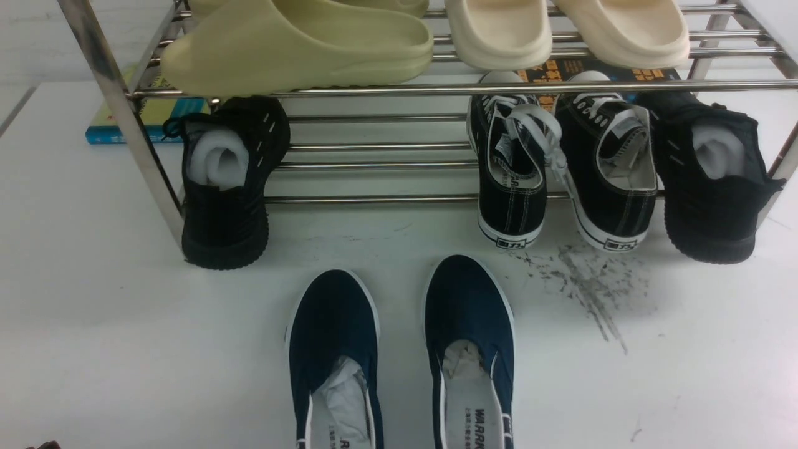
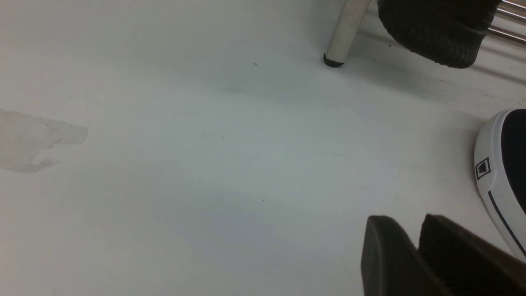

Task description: Take the shoes off the shelf with your hand on the white table.

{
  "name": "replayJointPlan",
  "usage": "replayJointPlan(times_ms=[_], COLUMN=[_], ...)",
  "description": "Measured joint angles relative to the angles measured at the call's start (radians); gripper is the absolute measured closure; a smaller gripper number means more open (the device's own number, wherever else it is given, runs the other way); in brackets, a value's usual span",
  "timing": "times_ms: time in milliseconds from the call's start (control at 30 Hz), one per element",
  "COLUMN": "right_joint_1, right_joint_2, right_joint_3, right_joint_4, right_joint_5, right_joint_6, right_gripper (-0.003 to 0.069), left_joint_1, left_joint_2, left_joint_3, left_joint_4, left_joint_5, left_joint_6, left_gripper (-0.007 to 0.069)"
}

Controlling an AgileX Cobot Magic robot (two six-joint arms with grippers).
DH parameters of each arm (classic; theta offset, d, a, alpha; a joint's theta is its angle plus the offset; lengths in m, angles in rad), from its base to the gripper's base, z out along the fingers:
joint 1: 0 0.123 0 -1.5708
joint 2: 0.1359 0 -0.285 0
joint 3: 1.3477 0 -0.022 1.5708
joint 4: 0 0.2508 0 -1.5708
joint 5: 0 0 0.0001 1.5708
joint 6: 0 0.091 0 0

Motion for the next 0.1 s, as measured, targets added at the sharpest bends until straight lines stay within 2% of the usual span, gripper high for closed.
replayJointPlan(times_ms=[100], right_joint_1=[0.000], right_joint_2=[0.000], right_joint_3=[0.000], right_joint_4=[0.000], right_joint_5=[0.000], right_joint_6=[0.000], right_gripper=[0.0419], left_joint_1=[0.000], left_joint_2=[0.000], left_joint_3=[0.000], left_joint_4=[0.000], left_joint_5=[0.000], left_joint_6=[0.000], left_gripper=[0.0466])
